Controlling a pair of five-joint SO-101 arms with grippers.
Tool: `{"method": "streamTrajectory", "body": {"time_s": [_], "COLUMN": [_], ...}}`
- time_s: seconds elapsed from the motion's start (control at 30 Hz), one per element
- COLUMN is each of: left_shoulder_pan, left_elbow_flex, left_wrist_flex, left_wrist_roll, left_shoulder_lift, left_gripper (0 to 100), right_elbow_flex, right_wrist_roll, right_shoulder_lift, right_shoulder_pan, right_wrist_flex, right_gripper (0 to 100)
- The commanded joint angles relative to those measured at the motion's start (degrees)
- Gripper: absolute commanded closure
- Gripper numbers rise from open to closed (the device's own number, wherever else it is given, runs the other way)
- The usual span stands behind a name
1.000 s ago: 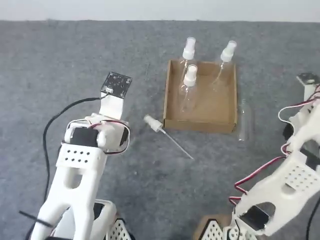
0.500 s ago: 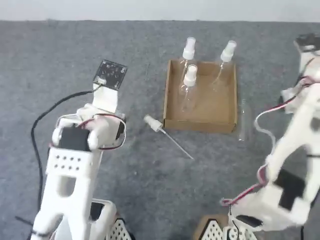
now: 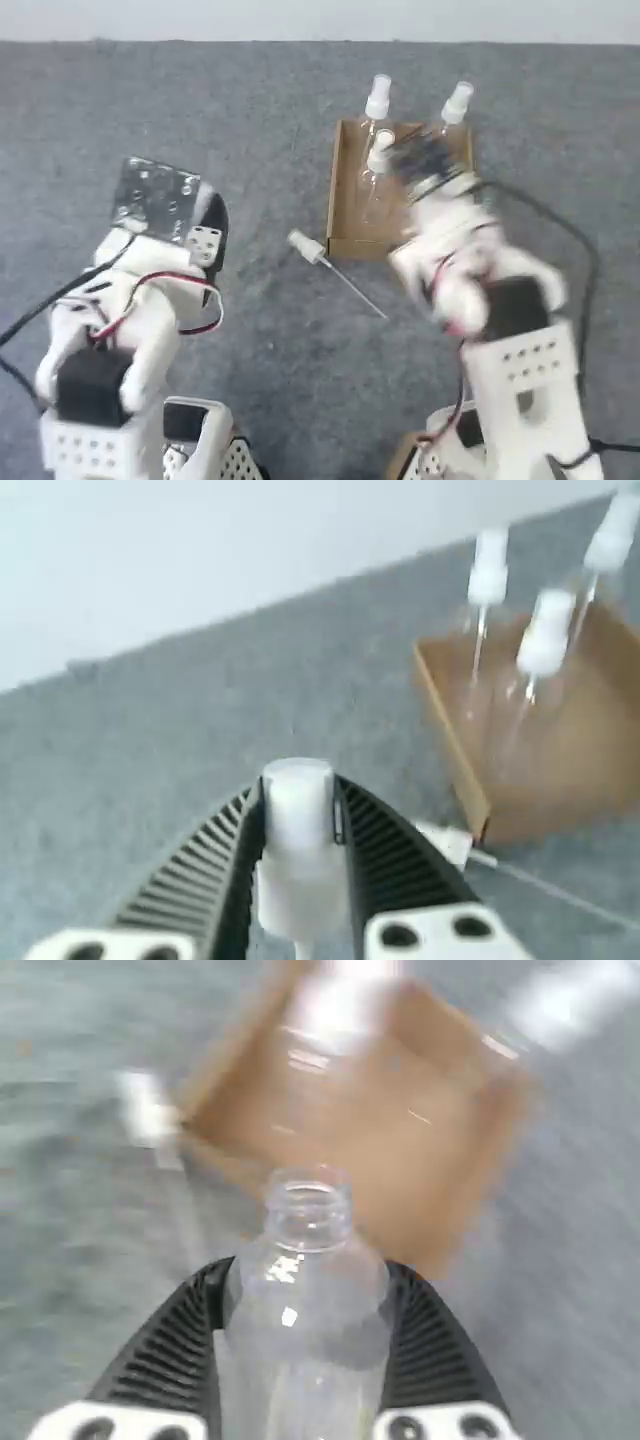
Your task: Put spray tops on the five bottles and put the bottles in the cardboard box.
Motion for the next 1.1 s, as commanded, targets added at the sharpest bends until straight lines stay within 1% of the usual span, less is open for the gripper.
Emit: {"method": "streamTrajectory", "body": {"time_s": [0.0,0.07,0.17,0.3,0.37,0.47,0.57,0.67,0.77,0.9,1.07], "left_shoulder_pan": [-0.18,-0.18,-0.18,-0.18,-0.18,-0.26,-0.26,-0.26,-0.26,-0.26,-0.44], "left_elbow_flex": [-11.91,-15.96,-18.77,-18.77,-18.77,-18.77,-18.77,-17.19,-12.79,-7.16,-1.98], "left_wrist_flex": [0.0,0.0,-0.97,-5.98,-7.91,-10.99,-11.96,-13.27,-17.58,-22.68,-28.04], "left_wrist_roll": [3.16,6.24,9.85,15.03,17.76,22.15,26.02,27.16,27.08,27.16,27.08], "left_shoulder_lift": [1.32,1.67,1.14,1.23,1.23,1.23,1.32,1.49,1.14,1.14,1.14], "left_gripper": [99,99,99,99,99,99,99,99,99,99,99], "right_elbow_flex": [4.84,8.09,11.6,17.14,18.99,21.27,25.49,30.77,34.37,35.78,36.04], "right_wrist_roll": [-3.87,-4.66,-4.22,-4.13,-4.13,-4.4,-4.75,-6.77,-10.02,-10.55,-10.64], "right_shoulder_lift": [-1.8,-0.92,0.22,0.13,0.04,0.13,0.04,0.04,0.04,0.04,0.04], "right_shoulder_pan": [-12.44,-17.63,-23.25,-28.7,-30.2,-31.96,-32.57,-32.57,-32.57,-32.57,-33.27], "right_wrist_flex": [-8.66,-14.81,-23.34,-30.29,-31.78,-35.65,-45.41,-56.75,-63.87,-66.07,-66.07], "right_gripper": [99.3,99.3,99.3,99.3,99.3,99.3,99.3,99.3,99.3,99.3,99.3]}}
